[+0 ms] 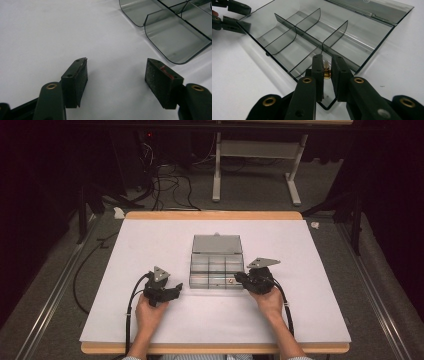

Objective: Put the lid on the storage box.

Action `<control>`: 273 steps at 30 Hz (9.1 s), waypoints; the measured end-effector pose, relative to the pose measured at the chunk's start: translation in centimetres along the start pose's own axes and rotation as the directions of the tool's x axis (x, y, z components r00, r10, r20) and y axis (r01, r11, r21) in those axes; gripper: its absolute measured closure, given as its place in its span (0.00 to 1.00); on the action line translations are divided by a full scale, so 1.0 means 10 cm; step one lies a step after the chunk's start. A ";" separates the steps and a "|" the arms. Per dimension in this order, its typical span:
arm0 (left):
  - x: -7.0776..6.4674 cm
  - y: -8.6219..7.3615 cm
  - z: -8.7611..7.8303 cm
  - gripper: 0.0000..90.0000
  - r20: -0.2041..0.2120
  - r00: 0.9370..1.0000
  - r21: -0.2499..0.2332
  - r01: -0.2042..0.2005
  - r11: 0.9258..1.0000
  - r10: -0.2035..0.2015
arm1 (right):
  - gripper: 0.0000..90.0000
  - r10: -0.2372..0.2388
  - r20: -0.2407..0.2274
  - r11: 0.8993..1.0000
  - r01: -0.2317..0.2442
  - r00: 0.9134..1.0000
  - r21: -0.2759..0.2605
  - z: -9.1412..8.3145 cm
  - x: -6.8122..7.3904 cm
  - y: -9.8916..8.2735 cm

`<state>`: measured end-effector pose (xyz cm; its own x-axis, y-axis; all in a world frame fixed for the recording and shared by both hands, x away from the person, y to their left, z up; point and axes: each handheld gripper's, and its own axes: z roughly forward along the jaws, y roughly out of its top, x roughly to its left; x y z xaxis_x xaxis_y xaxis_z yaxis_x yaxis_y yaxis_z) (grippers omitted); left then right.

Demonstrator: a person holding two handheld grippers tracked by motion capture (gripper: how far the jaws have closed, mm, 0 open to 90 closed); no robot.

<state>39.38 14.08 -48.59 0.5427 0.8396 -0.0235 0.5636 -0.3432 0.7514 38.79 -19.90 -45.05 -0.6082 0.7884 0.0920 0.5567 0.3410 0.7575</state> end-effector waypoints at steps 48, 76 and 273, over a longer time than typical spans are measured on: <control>0.00 0.00 0.00 0.38 0.000 1.000 0.003 -0.004 1.000 0.004 | 0.59 0.103 0.097 0.985 -0.088 0.990 -0.150 -0.31 -0.21 -0.10; 0.14 0.03 -0.01 0.32 0.089 0.992 -0.003 0.086 0.996 -0.085 | 0.53 0.217 0.134 0.972 -0.201 0.967 -0.121 -0.15 -0.55 -0.28; 0.13 1.33 0.59 0.55 0.219 0.963 -0.049 0.173 0.984 -0.158 | 0.56 0.232 0.027 0.972 -0.231 0.972 -0.040 0.31 -0.66 0.73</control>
<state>51.22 8.12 -42.52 0.5699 0.7703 -0.2861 0.6176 -0.1719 0.7674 48.60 -20.99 -42.15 -0.4470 0.8597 0.2473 0.6589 0.1294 0.7410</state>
